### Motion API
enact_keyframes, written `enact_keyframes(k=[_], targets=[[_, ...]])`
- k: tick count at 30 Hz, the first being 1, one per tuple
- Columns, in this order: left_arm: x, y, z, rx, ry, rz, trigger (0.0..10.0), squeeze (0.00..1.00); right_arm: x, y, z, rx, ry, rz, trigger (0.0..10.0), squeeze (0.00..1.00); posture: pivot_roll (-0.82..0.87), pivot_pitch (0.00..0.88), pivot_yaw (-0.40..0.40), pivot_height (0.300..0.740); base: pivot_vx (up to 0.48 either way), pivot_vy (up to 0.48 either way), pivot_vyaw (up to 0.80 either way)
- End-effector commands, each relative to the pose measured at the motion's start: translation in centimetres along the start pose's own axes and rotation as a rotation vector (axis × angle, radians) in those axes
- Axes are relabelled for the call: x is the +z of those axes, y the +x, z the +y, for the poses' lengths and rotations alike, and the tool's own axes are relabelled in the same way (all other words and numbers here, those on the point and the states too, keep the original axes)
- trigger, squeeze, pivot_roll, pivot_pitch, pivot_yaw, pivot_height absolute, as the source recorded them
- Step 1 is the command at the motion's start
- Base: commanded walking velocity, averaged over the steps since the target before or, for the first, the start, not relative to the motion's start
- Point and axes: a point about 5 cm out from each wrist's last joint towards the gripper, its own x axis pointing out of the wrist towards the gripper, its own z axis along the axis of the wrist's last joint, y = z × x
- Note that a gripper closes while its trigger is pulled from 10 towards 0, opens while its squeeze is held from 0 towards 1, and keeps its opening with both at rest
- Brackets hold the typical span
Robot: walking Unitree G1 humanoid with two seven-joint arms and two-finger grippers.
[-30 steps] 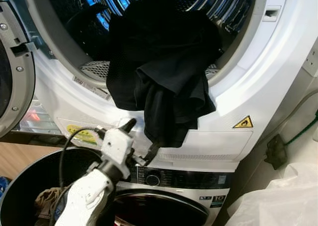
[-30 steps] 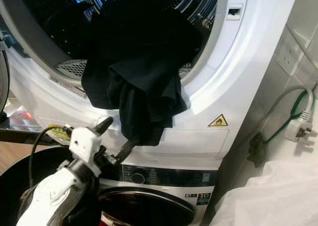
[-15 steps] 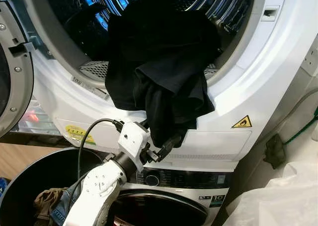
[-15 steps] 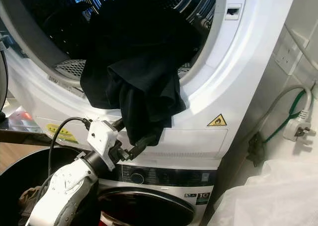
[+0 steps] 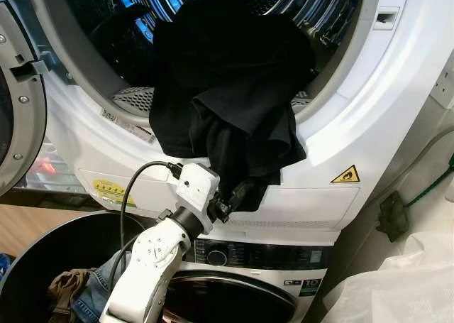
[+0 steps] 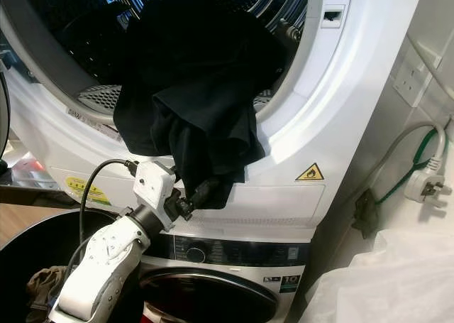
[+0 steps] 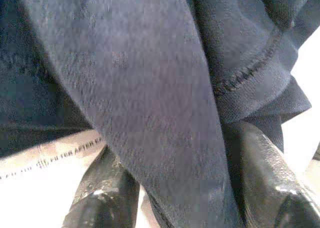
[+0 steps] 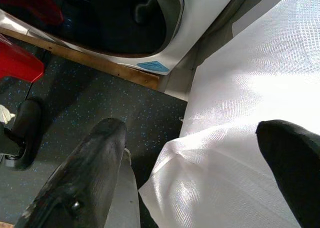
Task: Clothes washing
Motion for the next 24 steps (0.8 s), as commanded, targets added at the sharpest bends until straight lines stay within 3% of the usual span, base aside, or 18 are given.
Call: enact_keyframes(k=[1,11,24], targets=[[0.2,0.3,0.3,0.009,-0.002,-0.017,0.0,0.00,-0.3,-0.1,0.3,0.006,0.006,0.010,10.0,0.00,0.09,0.000,0.055,0.740,0.000,0.000,0.00],[0.8,1.0,0.5,0.012,-0.044,-0.050,0.0,0.00,-0.3,-0.1,0.6,0.011,0.011,0.012,10.0,0.00,0.09,0.000,0.063,0.740,0.000,0.000,0.00],[2.7,1.9,0.9,-0.004,-0.194,-0.133,0.0,0.00,-0.4,-0.2,0.8,0.016,0.011,0.015,10.0,0.00,0.09,0.000,0.069,0.740,0.000,0.000,0.00]])
